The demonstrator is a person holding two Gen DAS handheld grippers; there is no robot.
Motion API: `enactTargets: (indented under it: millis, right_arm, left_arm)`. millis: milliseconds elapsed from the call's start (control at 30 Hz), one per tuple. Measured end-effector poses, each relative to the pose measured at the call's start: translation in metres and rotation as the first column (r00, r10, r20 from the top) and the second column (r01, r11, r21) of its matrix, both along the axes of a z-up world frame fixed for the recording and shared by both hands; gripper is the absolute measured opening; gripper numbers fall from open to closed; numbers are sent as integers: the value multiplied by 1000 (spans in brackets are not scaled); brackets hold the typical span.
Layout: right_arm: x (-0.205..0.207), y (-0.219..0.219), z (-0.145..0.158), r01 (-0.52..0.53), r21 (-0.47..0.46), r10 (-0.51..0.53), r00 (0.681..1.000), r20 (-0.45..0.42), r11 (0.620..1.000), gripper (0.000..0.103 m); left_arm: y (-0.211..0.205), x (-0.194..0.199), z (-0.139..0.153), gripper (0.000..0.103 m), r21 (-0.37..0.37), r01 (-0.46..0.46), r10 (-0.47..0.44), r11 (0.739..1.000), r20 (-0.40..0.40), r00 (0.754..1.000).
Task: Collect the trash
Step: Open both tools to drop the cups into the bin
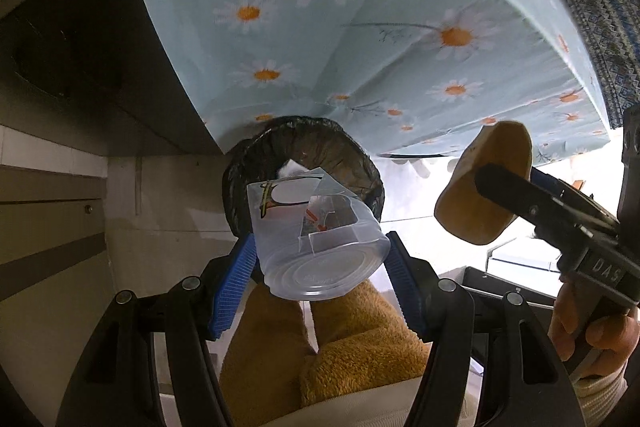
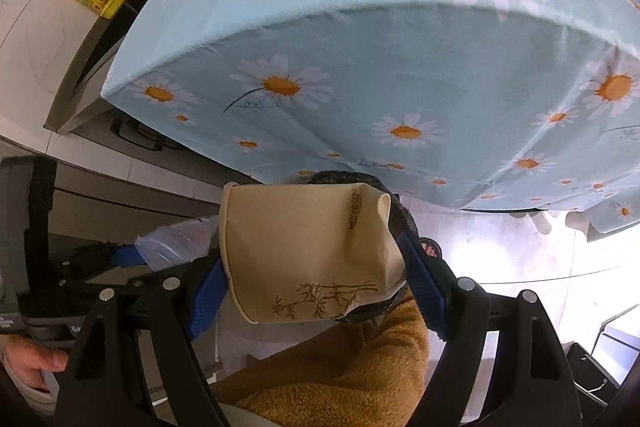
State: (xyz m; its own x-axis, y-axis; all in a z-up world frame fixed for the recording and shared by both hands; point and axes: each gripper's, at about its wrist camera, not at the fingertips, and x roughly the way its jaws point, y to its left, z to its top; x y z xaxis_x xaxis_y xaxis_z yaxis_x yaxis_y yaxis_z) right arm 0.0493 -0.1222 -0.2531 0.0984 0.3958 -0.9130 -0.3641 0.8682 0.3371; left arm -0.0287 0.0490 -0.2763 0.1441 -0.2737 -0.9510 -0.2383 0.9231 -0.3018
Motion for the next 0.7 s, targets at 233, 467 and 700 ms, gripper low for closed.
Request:
enactTargets:
  millis: [233, 467, 700]
  right_arm:
    - [8, 0, -5, 7, 26, -6, 1000, -22, 1000, 89]
    - [17, 0, 3, 16, 34, -16, 1000, -8, 999, 89]
    - [19, -5, 12, 21, 32, -22, 1000, 7, 999, 89]
  left_arm:
    - [-3, 9, -13, 78, -12, 2, -3, 1000, -39, 999]
    - [3, 15, -14, 82, 0, -15, 15, 1000, -46, 999]
    - [7, 15, -3, 82, 3, -13, 13, 1000, -28, 1000]
